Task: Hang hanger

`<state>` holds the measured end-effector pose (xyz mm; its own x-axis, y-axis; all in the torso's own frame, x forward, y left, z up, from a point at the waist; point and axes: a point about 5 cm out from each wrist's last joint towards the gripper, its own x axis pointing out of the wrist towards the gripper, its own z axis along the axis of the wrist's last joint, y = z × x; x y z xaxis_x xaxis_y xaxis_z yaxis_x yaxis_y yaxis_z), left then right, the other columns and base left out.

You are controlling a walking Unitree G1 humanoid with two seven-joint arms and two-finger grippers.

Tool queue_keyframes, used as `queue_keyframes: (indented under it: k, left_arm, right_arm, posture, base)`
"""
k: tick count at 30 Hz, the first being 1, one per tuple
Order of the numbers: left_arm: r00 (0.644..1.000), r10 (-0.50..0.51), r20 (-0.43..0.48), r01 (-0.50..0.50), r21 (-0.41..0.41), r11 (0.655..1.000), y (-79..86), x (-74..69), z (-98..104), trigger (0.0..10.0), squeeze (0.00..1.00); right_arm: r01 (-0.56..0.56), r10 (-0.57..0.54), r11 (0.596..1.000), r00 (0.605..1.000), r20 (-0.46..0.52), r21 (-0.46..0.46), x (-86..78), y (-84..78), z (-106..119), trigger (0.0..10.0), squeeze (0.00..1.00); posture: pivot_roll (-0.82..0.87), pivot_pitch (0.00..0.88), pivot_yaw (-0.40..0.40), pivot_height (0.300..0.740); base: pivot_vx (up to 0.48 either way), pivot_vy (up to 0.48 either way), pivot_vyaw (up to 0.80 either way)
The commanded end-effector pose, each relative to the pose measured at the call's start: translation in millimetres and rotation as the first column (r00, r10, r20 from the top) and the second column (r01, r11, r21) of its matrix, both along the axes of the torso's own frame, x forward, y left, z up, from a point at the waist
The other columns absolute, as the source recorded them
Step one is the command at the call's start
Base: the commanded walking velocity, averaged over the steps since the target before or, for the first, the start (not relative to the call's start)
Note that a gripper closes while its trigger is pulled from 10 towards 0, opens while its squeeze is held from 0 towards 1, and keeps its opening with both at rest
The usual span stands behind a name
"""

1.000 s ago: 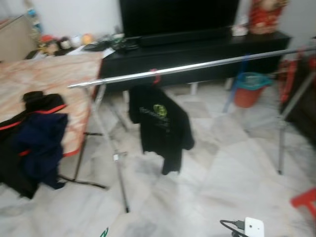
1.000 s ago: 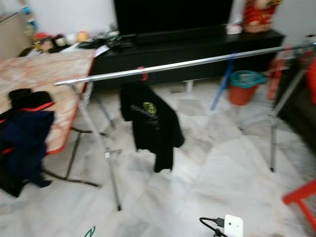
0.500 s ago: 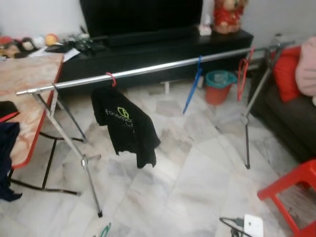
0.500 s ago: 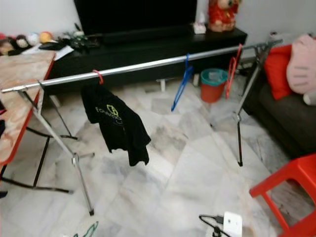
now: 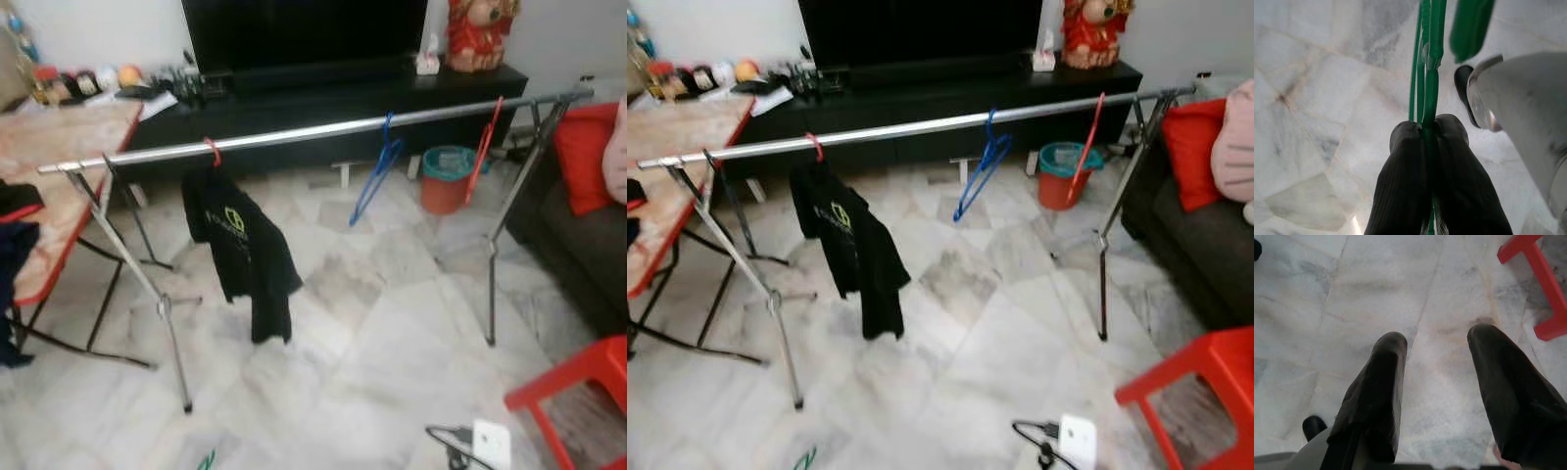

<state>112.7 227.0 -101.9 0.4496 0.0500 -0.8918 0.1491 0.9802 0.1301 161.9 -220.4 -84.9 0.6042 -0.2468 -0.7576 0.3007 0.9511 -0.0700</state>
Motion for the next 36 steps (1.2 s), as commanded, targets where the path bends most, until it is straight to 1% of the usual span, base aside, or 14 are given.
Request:
queue_keyframes:
  k: [1,11,17,25,30,36]
  left_arm:
    - [1.0,-0.021,0.002,0.021,0.015,1.0,4.0,-1.5,0.7,10.0,0.0]
    - [0.999,-0.043,0.028,0.043,0.024,0.999,3.9,0.9,2.1,10.0,0.0]
    - [0.998,-0.04,0.042,0.039,0.03,0.999,4.3,1.3,2.6,10.0,0.0]
    - [0.998,-0.056,0.039,0.055,0.034,0.998,3.7,1.5,2.6,10.0,0.0]
    - [0.999,-0.017,0.04,0.016,0.02,1.0,3.4,0.2,2.0,10.0,0.0]
    - [0.999,-0.024,0.043,0.023,0.019,1.0,3.0,0.6,2.1,10.0,0.0]
  right_arm:
    - [0.0,0.0,1.0,1.0,0.01,0.001,1.1,1.3,0.5,10.0,0.0]
    - [-0.008,0.008,1.0,1.0,0.022,-0.001,7.0,3.3,2.6,10.0,0.0]
    - [-0.019,0.02,1.0,0.999,0.025,-0.005,9.7,3.7,3.7,10.0,0.0]
    - [-0.028,0.028,1.0,0.999,0.023,-0.006,10.4,3.9,3.8,10.0,0.0]
    - [-0.026,0.026,1.0,0.999,0.021,-0.005,9.3,3.5,3.4,10.0,0.0]
    - [-0.03,0.03,1.0,0.999,0.023,-0.006,9.7,4.0,3.6,10.0,0.0]
  posture:
    - [-0.21,0.0,0.051,0.74]
    - [-0.21,0.0,0.051,0.74]
    - [-0.21,0.0,0.051,0.74]
    - [-0.21,0.0,0.049,0.74]
    - [-0.21,0.0,0.047,0.74]
    - [-0.21,0.0,0.047,0.74]
  base:
    - [0.0,0.0,0.0]
    - [0.0,0.0,0.0]
    - [0.0,0.0,0.0]
    - [0.0,0.0,0.0]
    - [0.0,0.0,0.0]
    - [0.0,0.127,0.0]
